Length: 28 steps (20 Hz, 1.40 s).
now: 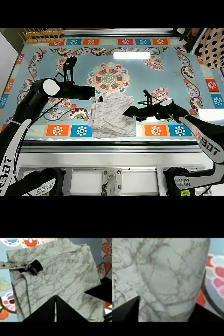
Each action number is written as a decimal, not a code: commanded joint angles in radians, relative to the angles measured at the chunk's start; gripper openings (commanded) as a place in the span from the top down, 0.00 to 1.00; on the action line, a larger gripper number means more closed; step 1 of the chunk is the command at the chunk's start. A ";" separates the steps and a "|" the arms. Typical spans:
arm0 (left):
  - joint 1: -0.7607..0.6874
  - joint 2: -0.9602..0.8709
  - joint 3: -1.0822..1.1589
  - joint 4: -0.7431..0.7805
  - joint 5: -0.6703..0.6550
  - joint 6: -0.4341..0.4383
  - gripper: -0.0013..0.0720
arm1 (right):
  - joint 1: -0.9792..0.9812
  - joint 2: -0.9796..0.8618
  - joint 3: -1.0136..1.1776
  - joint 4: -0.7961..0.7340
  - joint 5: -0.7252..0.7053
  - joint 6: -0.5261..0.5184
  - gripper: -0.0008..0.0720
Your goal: Fold the clothes and pants, and hang the long-sleeved shirts on hangers.
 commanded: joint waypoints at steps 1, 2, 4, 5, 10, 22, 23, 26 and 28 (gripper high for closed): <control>-0.004 0.002 -0.003 0.000 0.009 -0.002 0.97 | 0.081 -0.042 0.045 0.170 -0.016 -0.132 0.77; -0.004 0.002 -0.003 0.000 0.011 -0.003 0.97 | 0.084 -0.040 0.064 0.163 -0.015 -0.143 0.94; -0.004 0.002 -0.003 -0.001 0.006 -0.003 0.97 | 0.047 -0.015 0.116 0.055 0.002 -0.109 0.95; -0.004 0.002 -0.003 0.000 0.006 -0.003 0.97 | 0.006 0.010 0.151 -0.058 0.010 -0.043 0.95; -0.004 0.002 -0.003 0.000 0.007 -0.003 0.97 | -0.358 0.147 0.287 -0.560 0.009 0.202 0.95; -0.004 0.002 -0.003 0.000 0.007 -0.030 0.97 | -1.213 0.226 0.185 -0.612 0.021 0.402 0.95; -0.004 0.002 -0.003 0.000 0.007 -0.030 0.97 | -1.213 0.250 0.146 -0.649 0.023 0.404 0.95; -0.004 0.002 -0.003 0.000 0.002 -0.030 0.97 | -1.211 0.346 0.024 -0.747 0.024 0.492 0.95; -0.004 0.002 -0.003 0.000 -0.001 -0.029 0.97 | -1.211 0.418 -0.052 -0.830 0.033 0.537 0.95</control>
